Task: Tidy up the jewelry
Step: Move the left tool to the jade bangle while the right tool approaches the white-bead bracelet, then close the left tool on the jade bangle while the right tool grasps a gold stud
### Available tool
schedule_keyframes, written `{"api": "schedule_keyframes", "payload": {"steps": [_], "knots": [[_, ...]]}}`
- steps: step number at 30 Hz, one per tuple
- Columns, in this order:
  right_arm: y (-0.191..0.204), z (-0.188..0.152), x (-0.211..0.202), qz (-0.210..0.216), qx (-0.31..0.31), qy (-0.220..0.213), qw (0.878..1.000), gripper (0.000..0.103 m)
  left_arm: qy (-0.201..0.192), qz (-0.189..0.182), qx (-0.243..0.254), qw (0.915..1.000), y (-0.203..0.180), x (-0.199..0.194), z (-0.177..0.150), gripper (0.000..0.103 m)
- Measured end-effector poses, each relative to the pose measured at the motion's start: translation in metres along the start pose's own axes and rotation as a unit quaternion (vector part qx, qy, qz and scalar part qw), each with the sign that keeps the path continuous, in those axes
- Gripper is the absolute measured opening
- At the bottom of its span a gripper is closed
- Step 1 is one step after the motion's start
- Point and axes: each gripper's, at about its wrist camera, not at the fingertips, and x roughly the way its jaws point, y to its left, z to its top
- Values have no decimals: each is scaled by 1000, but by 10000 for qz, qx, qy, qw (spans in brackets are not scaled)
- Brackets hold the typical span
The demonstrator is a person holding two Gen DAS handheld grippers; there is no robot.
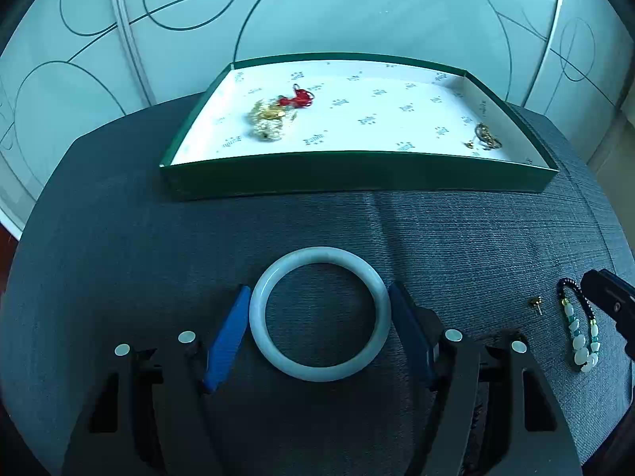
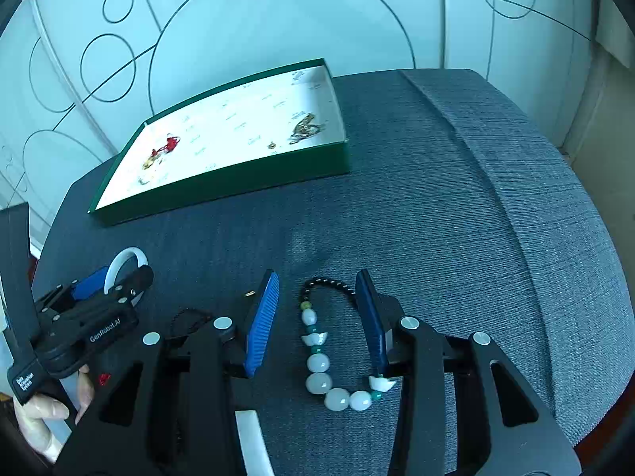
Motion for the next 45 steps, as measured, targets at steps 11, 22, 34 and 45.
{"api": "schedule_keyframes", "payload": {"steps": [11, 22, 34, 45], "knots": [[30, -4, 13, 169, -440, 163, 9988, 30, -196, 254, -148, 9994, 30, -14, 2, 70], [43, -4, 29, 230, -663, 278, 9971, 27, -134, 296, -287, 9991, 48, -12, -3, 70], [52, -9, 29, -67, -1078, 182, 9940, 7, -164, 259, -294, 9991, 49, -16, -5, 70], [42, 1, 15, 69, -774, 32, 9970, 7, -254, 212, -261, 9991, 46, -25, 1, 70]]}}
